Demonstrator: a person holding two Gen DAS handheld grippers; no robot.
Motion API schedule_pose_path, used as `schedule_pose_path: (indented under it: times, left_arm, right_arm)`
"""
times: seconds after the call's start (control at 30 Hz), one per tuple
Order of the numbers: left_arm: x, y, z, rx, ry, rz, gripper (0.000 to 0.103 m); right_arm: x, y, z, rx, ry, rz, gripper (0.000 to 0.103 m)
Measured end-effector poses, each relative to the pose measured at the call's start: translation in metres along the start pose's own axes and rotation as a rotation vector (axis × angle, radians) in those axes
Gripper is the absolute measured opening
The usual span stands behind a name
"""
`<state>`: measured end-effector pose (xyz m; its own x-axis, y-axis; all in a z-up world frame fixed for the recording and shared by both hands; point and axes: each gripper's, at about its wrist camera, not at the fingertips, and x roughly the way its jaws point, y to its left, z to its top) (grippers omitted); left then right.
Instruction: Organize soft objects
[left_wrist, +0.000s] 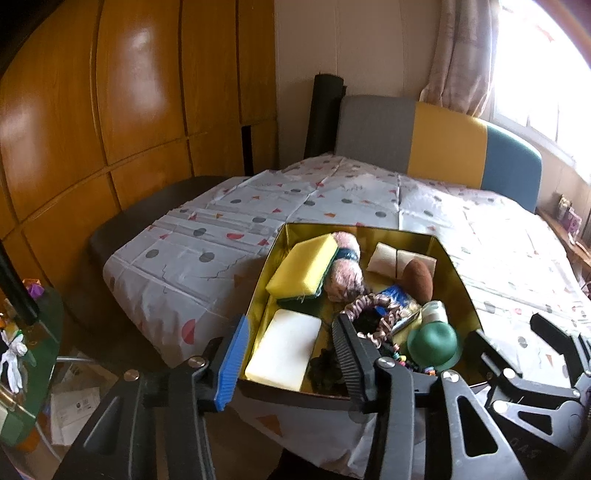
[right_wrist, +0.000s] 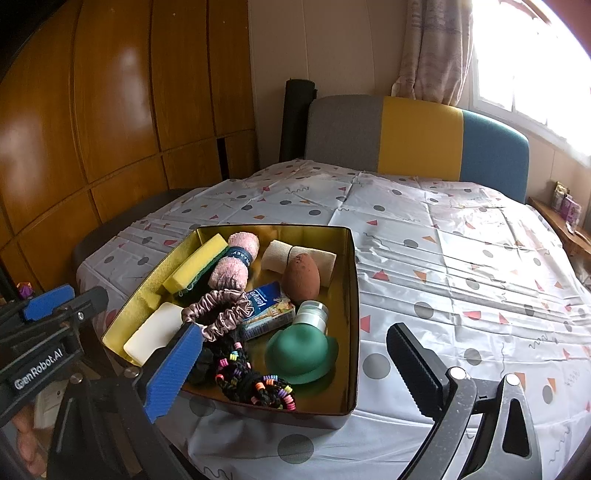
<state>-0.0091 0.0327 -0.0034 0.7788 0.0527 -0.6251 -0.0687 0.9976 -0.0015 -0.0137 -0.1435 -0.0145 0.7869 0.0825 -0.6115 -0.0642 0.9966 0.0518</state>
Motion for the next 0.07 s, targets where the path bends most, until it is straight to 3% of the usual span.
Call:
schedule_pose_path:
  times: [0.07]
  left_arm:
    - [0.0025, 0.0009, 0.0007, -0.01, 0.021, -0.008, 0.047]
  right_arm:
    - [0.0003, -0.0007, 0.0006, 0.006, 0.0, 0.001, 0.101]
